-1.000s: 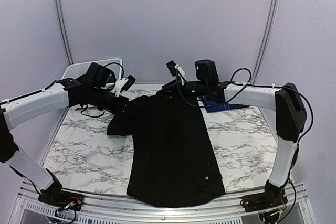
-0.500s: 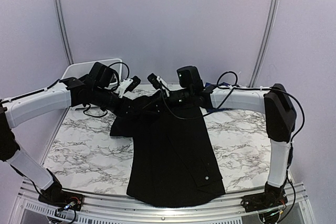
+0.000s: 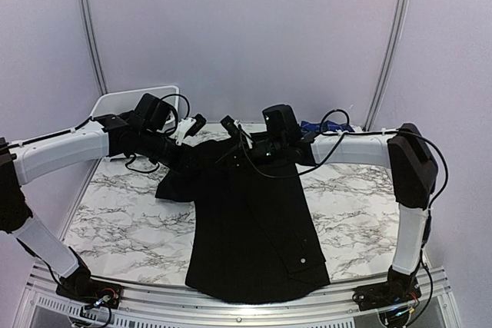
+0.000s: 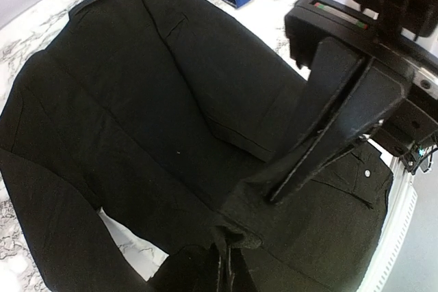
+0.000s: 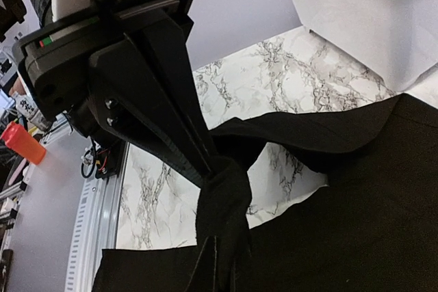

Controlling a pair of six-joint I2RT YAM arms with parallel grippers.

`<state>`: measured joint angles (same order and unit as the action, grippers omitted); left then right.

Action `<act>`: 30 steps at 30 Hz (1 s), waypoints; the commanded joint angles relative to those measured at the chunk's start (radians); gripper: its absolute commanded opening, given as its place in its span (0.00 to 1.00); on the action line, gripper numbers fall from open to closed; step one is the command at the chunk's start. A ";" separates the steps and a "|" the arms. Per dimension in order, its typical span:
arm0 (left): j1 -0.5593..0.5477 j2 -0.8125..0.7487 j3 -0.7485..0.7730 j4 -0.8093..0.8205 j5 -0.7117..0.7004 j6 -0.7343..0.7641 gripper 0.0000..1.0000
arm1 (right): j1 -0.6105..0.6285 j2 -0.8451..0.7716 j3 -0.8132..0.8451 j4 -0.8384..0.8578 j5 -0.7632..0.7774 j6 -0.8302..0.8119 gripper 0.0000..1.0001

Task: Fold and stack the long sleeve shirts
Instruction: Fold the 1/3-folded shirt at the center of the board.

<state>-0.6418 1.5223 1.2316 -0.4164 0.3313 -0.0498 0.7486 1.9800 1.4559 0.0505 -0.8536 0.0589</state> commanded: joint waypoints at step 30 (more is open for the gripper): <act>0.132 0.115 0.001 0.080 -0.324 -0.459 0.72 | -0.058 -0.596 -0.323 -0.525 1.150 0.271 0.00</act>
<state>-0.5148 1.6020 1.2407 -0.3340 0.0246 -0.4629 0.7082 1.4204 1.0565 -0.4137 0.1612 0.3229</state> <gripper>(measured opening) 0.718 0.004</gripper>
